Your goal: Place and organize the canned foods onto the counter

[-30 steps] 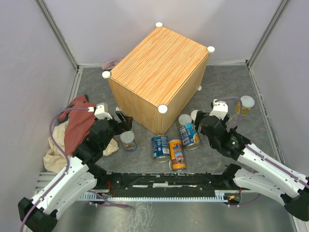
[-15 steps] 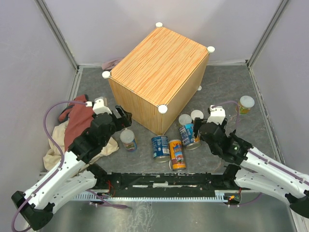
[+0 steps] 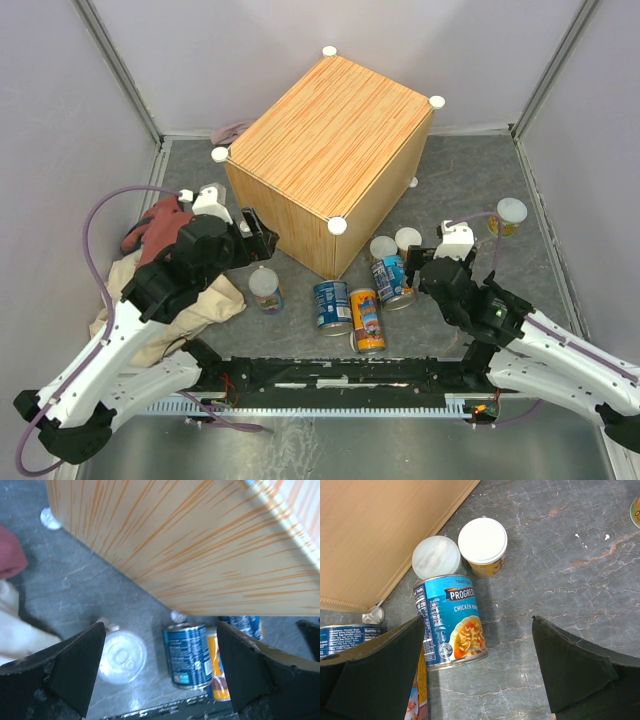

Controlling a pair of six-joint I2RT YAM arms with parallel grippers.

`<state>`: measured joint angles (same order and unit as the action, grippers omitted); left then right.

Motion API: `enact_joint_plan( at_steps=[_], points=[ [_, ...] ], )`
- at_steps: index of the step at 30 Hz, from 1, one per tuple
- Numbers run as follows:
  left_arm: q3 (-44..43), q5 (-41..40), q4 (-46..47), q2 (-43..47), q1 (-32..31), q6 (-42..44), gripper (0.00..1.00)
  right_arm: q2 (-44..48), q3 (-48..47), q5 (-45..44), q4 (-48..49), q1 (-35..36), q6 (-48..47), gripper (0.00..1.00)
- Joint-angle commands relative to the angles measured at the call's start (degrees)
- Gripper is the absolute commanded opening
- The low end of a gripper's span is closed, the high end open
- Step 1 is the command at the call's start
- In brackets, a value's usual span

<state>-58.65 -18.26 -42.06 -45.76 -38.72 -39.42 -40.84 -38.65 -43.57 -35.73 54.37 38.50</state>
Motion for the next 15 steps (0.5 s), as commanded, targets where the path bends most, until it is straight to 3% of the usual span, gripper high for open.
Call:
enact_joint_plan(
  at_steps=[1,15],
  points=[
    [-4.44,0.8,-11.04,-2.56,-0.41,1.05,0.98,1.25,-2.33,-0.74,-0.76,0.4,-0.42,0.96],
    [-3.89,3.18,-18.8,-4.47,-0.9,-1.91,0.99,4.12,0.63,1.03,-0.72,0.47,0.78,0.97]
  ],
)
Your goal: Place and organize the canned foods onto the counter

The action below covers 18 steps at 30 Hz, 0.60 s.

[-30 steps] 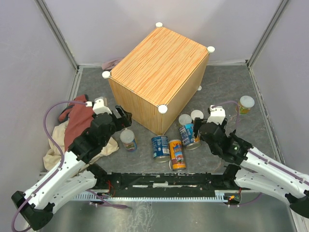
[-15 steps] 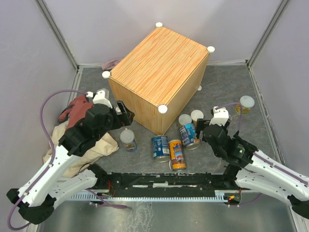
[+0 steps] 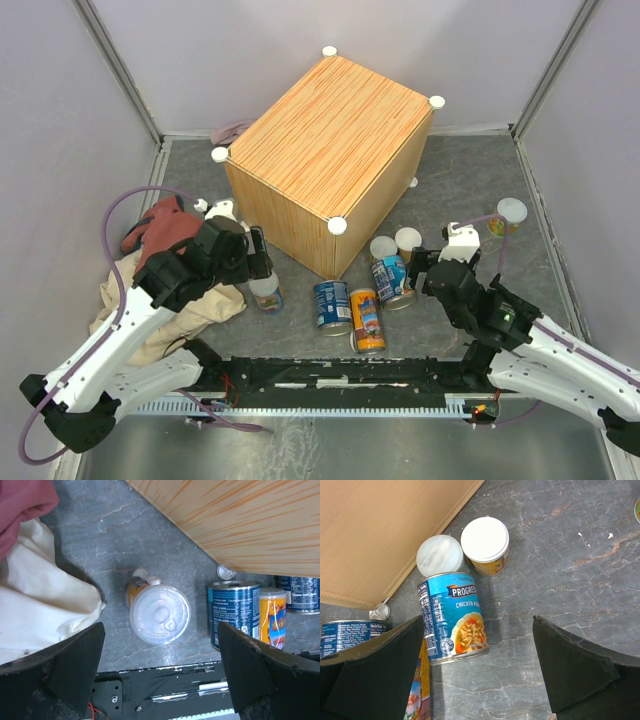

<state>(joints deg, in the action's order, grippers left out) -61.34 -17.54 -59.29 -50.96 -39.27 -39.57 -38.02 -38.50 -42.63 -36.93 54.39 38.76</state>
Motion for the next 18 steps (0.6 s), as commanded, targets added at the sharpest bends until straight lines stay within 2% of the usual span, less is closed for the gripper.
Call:
enact_joint_plan(
  at_steps=[1,9,13,18],
  points=[
    [-0.58,3.26,-1.67,0.85,-0.49,-2.05,0.99,1.55,0.65,0.14,0.38,0.41,0.45,0.97],
    [0.86,3.54,-1.43,-2.13,-3.24,-3.68,0.99,3.98,2.16,0.68,-0.44,0.41,0.81,0.97],
    [0.54,-1.62,-1.51,-5.64,-6.51,-4.45,0.99,4.89,2.57,0.92,-1.23,0.45,1.22,0.97],
    [2.33,-4.94,-1.36,-8.86,-7.42,-4.98,0.99,6.38,2.88,1.62,-1.82,0.41,1.53,0.98]
  ],
)
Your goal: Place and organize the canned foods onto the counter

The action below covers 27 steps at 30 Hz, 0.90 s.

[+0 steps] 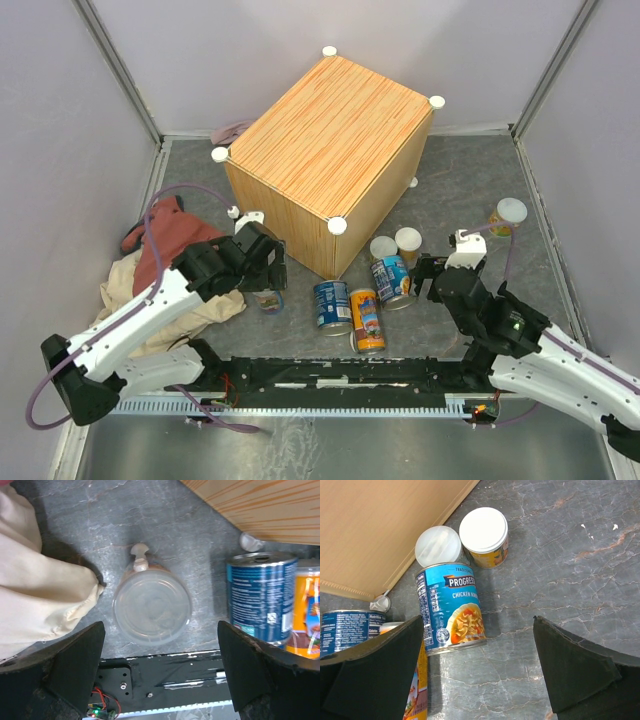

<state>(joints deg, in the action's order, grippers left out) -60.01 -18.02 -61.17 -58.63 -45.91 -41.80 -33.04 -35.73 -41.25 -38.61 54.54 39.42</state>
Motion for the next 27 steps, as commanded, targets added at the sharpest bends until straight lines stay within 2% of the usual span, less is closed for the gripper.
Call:
enact_joint_plan(
  at_steps=[1,27],
  points=[
    [1.41,-5.2,0.64,-1.11,-0.97,-3.13,0.99,1.66,0.13,0.41,-0.27,0.31,0.86,0.98],
    [13.03,-10.26,13.28,3.32,-1.11,-7.55,0.98,1.91,2.06,1.7,0.61,0.24,2.19,0.98]
  ],
)
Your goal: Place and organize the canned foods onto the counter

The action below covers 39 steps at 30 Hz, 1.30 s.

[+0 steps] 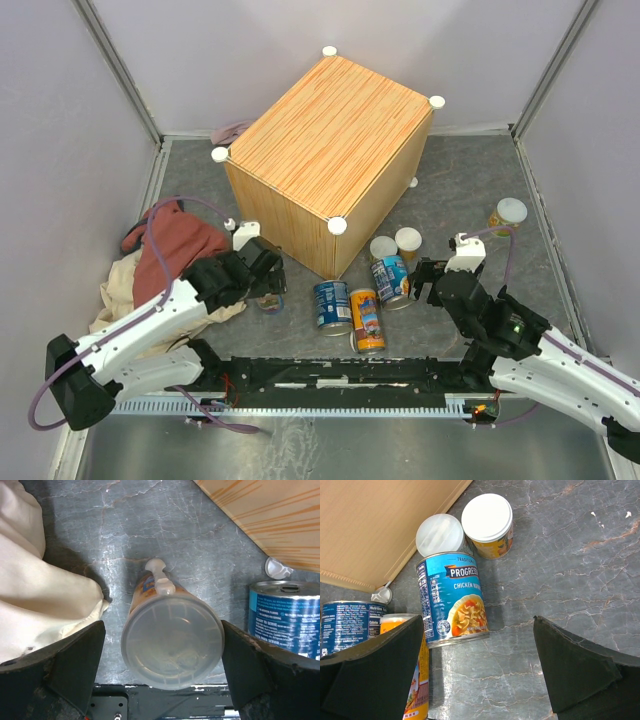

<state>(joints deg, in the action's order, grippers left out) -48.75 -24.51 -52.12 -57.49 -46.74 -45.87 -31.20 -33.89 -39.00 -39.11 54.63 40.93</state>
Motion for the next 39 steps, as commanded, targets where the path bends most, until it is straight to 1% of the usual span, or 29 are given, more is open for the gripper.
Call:
enact_joint_plan(
  at_steps=[1,5,10,14,16,22,23,27,30,31,39],
  points=[
    [2.48,-4.13,4.71,2.94,-0.28,-3.93,0.97,0.15,0.3,-0.59,1.28,0.17,0.67,0.98],
    [6.02,-4.92,7.84,5.86,-0.37,-5.44,0.88,-0.31,0.69,-0.47,2.15,0.21,0.48,0.98],
    [9.22,-6.74,11.85,8.37,-0.48,-6.45,0.75,-1.62,0.62,-0.37,2.7,0.21,0.38,0.98],
    [11.08,-8.88,14.68,9.79,-1.23,-7.19,0.69,-1.84,0.8,-0.35,3.03,0.13,0.45,0.98],
    [11.35,-10.71,15.01,10.3,-1.71,-7.25,0.64,-1.89,0.79,-0.37,3.02,0.21,0.47,0.98],
    [10.35,-14.34,14.35,14.17,-3.17,-7.61,0.44,-2.51,0.33,-0.6,3.51,0.21,-0.23,0.98],
    [10.04,-14.85,14.0,14.98,-3.31,-7.66,0.4,-2.69,0.27,-0.63,3.7,0.14,-0.34,0.98],
    [8.41,-16.47,13.34,17.2,-3.46,-7.27,0.17,-4.04,-0.4,-0.62,4.36,0.25,-0.77,0.98],
    [6.78,-17.04,13.34,17.6,-3.66,-6.58,0.05,-4.48,-0.84,-0.1,4.52,0.25,-1.49,0.98],
    [6.07,-17.06,13.34,17.33,-3.82,-6.01,0.03,-4.44,-1.02,0.13,4.57,0.22,-2.03,0.98],
    [-3.04,-16.25,11.42,14.04,-5.25,0.52,0.03,-2.06,-3.64,-0.49,2.31,0.23,-5.99,0.98]
  ],
)
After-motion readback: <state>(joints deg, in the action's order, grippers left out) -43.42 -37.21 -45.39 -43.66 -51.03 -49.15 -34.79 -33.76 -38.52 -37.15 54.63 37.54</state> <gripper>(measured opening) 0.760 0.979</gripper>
